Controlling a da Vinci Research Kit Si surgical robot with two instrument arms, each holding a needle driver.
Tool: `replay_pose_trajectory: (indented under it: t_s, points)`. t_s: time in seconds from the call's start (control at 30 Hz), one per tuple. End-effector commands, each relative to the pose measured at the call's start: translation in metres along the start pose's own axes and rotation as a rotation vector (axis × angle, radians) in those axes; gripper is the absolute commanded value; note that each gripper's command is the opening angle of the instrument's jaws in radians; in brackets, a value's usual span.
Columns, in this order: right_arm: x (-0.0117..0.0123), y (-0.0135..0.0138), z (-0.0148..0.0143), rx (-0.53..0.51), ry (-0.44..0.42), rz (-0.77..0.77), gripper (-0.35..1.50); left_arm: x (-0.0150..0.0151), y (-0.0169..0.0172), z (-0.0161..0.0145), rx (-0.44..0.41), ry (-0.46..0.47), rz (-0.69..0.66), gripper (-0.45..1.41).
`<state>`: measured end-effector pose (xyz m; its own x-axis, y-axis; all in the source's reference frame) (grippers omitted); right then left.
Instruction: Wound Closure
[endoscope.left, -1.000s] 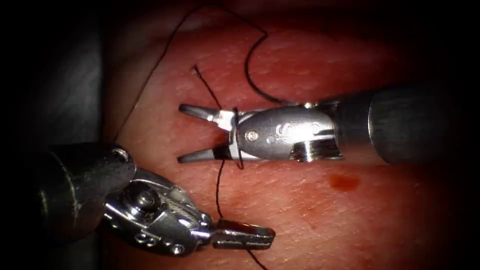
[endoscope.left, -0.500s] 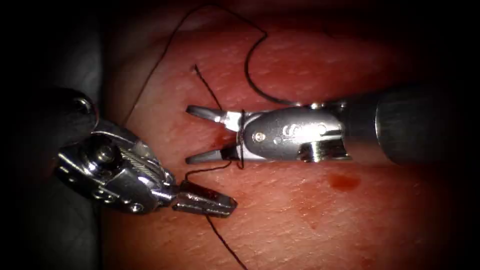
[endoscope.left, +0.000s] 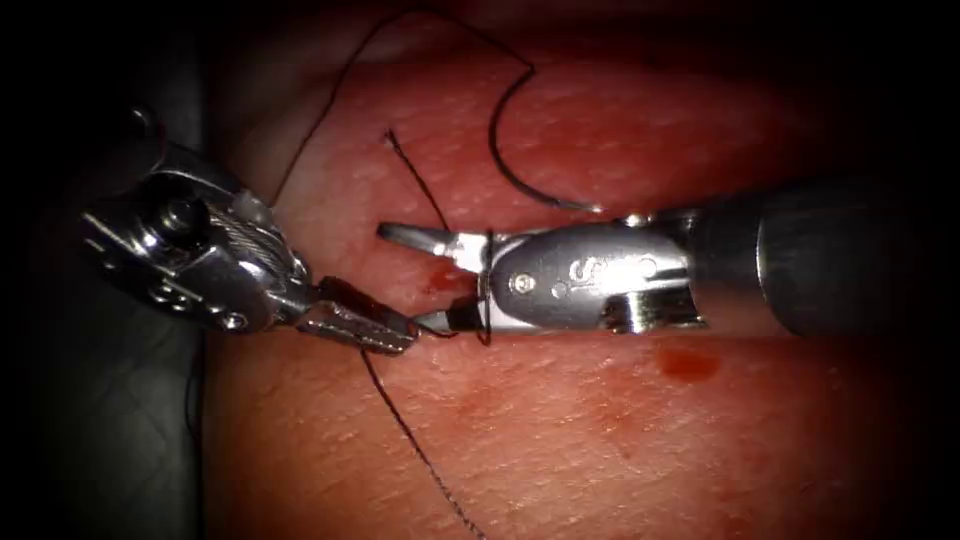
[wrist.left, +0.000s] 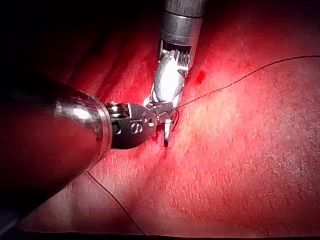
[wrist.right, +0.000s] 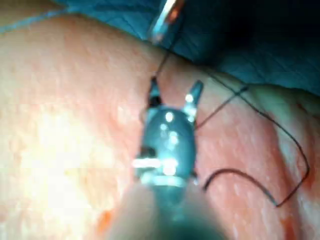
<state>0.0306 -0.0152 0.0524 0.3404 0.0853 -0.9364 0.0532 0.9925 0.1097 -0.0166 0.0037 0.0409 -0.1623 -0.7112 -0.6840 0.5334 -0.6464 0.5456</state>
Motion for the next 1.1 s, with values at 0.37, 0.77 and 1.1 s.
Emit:
replay_pose_trajectory:
  t_s: [0.37,0.77,1.1]
  points:
    - [-0.0006,-0.0011,0.0009,0.050,-0.005,-0.007,0.83,-0.0008,-0.0005,-0.0003,0.019,-0.007,0.153,-0.45]
    - [-0.0008,-0.0022,0.0012,0.170,0.058,-0.011,0.59,-0.0036,-0.0009,-0.0022,0.136,-0.122,0.129,-0.45]
    - [-0.0009,-0.0021,0.0013,0.239,0.092,0.016,0.36,-0.0065,0.0002,-0.0015,0.220,-0.161,0.119,-0.45]
